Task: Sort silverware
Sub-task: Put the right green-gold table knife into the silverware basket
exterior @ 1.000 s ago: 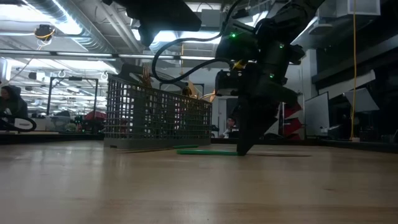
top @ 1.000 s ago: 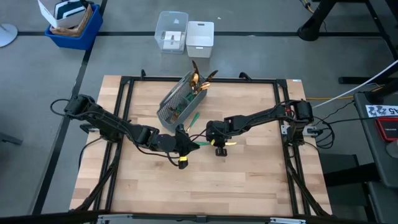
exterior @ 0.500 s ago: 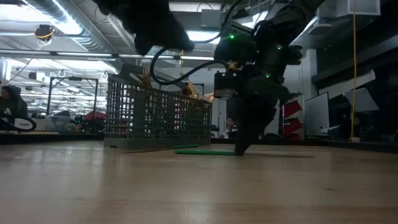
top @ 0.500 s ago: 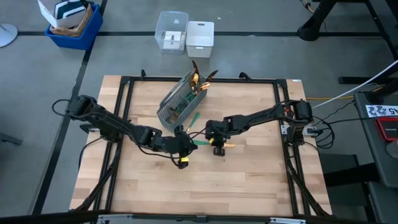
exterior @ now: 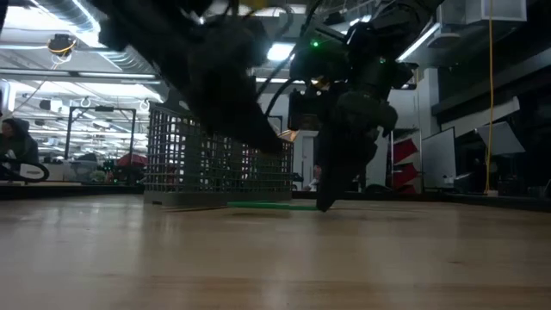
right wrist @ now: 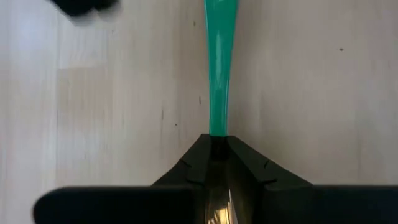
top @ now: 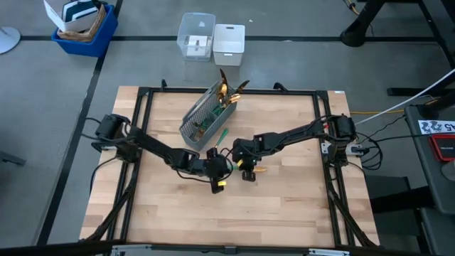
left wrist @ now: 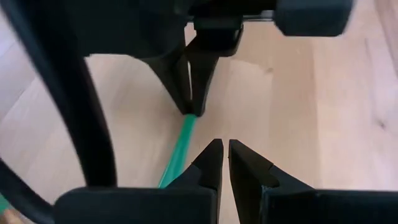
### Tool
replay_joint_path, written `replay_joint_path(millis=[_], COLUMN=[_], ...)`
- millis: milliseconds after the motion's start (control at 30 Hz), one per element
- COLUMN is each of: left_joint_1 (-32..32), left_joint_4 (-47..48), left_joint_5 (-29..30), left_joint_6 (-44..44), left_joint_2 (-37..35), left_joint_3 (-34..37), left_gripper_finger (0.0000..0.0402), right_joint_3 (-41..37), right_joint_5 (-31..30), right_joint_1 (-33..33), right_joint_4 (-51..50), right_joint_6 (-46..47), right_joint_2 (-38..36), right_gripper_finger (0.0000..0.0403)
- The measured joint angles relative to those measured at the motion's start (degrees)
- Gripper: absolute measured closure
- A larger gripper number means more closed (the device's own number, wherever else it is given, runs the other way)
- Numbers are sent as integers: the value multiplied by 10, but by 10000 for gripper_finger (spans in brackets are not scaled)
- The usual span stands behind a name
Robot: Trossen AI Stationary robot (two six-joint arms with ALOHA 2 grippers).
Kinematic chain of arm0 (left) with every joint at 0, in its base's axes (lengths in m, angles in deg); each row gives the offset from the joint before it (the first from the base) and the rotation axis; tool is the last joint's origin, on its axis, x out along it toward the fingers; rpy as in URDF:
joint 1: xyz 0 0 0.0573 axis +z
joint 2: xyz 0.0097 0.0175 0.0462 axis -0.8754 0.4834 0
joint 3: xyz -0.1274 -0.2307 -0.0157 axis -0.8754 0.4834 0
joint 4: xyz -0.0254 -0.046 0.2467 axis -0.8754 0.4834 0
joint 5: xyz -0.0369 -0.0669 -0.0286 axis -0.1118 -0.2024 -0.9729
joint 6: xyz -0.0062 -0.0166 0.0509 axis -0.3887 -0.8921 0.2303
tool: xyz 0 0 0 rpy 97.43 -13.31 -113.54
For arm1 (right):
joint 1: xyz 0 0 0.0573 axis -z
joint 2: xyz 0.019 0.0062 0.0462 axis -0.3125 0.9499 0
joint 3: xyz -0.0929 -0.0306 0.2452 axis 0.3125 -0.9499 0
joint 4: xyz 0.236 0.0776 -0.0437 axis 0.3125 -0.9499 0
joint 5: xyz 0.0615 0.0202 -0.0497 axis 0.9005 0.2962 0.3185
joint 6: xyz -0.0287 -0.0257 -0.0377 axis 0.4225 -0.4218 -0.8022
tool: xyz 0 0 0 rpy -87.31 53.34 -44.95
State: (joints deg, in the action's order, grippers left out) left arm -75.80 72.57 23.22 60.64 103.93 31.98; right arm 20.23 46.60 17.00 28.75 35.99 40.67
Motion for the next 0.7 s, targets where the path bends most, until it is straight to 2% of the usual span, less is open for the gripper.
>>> replay_joint_path(millis=[333,700], left_joint_1=[17,28], left_joint_4=[-77,-88], left_joint_5=[-20,-18], left_joint_6=[-16,43], left_joint_2=[63,63], left_joint_3=[0,0], left_gripper_finger=[377,287], right_joint_3=[1,2], right_joint_5=[2,2], right_joint_1=[0,1], right_joint_4=[13,16], right_joint_6=[0,0], right_joint_2=[-2,-3], right_gripper_finger=[359,359])
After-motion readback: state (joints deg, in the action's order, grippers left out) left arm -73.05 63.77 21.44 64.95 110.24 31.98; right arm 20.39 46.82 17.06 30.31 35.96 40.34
